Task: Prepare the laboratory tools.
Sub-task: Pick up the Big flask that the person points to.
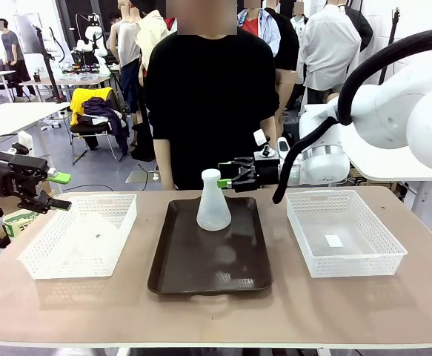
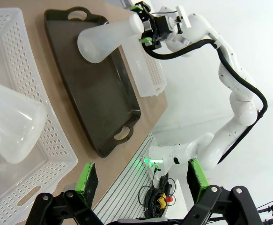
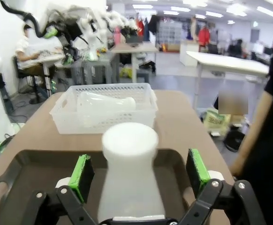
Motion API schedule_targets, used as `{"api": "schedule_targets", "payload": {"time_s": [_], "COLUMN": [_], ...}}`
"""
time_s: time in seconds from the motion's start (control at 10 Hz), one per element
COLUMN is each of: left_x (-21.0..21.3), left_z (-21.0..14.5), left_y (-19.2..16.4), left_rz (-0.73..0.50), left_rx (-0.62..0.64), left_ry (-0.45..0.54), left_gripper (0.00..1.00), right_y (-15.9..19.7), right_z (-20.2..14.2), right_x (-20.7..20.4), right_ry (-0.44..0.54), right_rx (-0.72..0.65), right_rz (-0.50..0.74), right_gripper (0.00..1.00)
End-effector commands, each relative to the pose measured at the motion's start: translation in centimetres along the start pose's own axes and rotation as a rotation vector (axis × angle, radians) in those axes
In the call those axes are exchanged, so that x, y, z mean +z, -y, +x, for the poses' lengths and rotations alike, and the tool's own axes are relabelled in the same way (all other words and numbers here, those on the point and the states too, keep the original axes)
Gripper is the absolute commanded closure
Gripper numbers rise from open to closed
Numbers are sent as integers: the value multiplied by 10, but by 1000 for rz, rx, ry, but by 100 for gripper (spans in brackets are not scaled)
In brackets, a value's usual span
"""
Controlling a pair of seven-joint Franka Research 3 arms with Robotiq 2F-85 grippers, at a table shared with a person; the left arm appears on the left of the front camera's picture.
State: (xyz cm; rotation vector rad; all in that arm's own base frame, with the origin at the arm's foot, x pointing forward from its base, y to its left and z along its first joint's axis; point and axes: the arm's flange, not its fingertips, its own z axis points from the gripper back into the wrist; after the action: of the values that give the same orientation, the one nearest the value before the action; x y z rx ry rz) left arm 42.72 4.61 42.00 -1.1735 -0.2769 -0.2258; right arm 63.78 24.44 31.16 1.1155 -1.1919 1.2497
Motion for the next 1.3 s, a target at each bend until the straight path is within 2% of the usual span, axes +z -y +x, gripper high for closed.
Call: {"api": "schedule_targets", "payload": {"time_s": [0.0,0.3,0.6,1.1,1.2], "left_x": [2,2,2,2,2], "left_z": [0,0,0,0,0], "left_y": [1,1,1,1,1], "left_rz": [-5,-5,-5,-5,-5], "left_rx": [-4,-4,-4,-4,-4], "left_ry": [7,7,7,7,7], "left_gripper": [0,0,0,0,0], "right_y": [-12,-35,-67,-78,-73], "right_z": [7,27,51,50,64], "right_x": [18,60,92,103,107], "right_ry": [-63,-133,-153,-83,-130], "right_rx": [-50,-108,-76,-48,-70], "right_rz": [-80,-216,-360,-391,-374], "right_gripper": [0,0,0,0,0]}}
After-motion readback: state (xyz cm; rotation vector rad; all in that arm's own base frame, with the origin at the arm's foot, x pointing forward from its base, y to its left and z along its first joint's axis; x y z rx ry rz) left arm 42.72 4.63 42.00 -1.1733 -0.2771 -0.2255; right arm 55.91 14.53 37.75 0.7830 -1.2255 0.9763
